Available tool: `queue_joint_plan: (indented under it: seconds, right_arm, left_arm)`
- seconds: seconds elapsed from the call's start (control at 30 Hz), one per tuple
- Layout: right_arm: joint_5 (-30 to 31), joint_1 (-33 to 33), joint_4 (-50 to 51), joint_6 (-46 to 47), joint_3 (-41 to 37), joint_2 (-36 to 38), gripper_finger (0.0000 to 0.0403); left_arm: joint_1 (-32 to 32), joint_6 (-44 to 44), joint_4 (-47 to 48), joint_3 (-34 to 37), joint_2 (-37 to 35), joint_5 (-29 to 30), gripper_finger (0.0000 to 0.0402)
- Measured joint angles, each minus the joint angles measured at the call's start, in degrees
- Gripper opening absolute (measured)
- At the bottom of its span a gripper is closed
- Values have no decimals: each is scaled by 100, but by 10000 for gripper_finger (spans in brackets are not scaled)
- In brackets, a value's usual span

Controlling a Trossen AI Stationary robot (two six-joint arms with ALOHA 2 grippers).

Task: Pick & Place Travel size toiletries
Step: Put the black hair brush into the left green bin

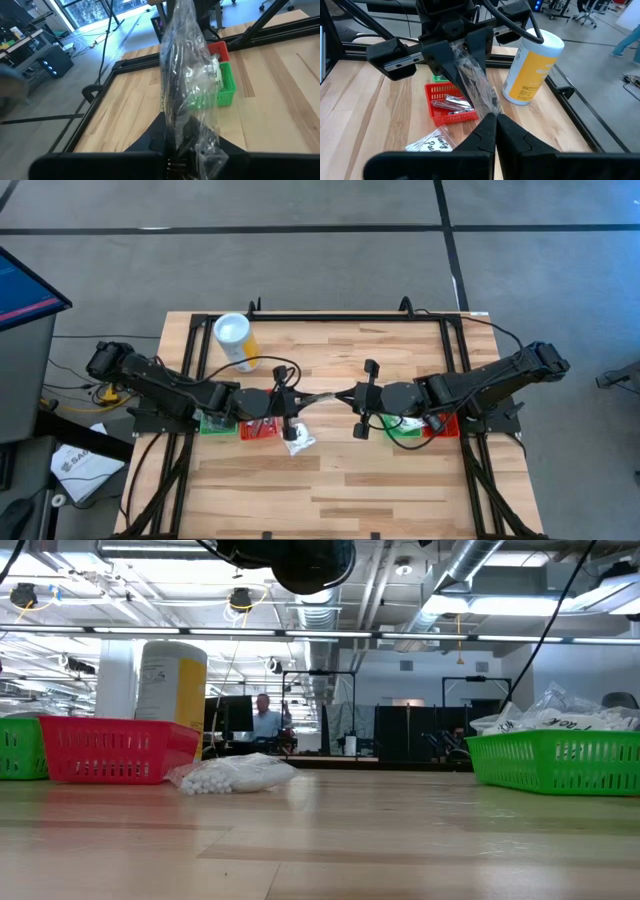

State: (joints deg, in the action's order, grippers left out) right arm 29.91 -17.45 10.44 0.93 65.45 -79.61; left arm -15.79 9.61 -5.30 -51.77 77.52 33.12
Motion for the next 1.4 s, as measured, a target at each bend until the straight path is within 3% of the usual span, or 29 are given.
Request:
queue_joint_plan:
  seconds: [0.23, 0.5, 0.73, 1.13, 1.4]
  right_arm:
    - [20, 109, 0, -181, 0, 0, 50]
    - [42, 328, 130, -199, 0, 0, 99]
    - [42, 391, 201, -195, 0, 0, 104]
    - [18, 413, 431, -90, 0, 0, 103]
    - [18, 413, 451, -90, 4, -87, 103]
  left_arm:
    - [0, -210, 126, 0, 0, 258, 19]
    - [-89, -1167, 1255, 2, -33, 757, 19]
    - [-241, -2240, 2084, 2, -186, 768, 20]
    - [-509, -4868, 4387, 3, -1094, 735, 23]
    - [-702, -5756, 5104, 2, -1432, 344, 24]
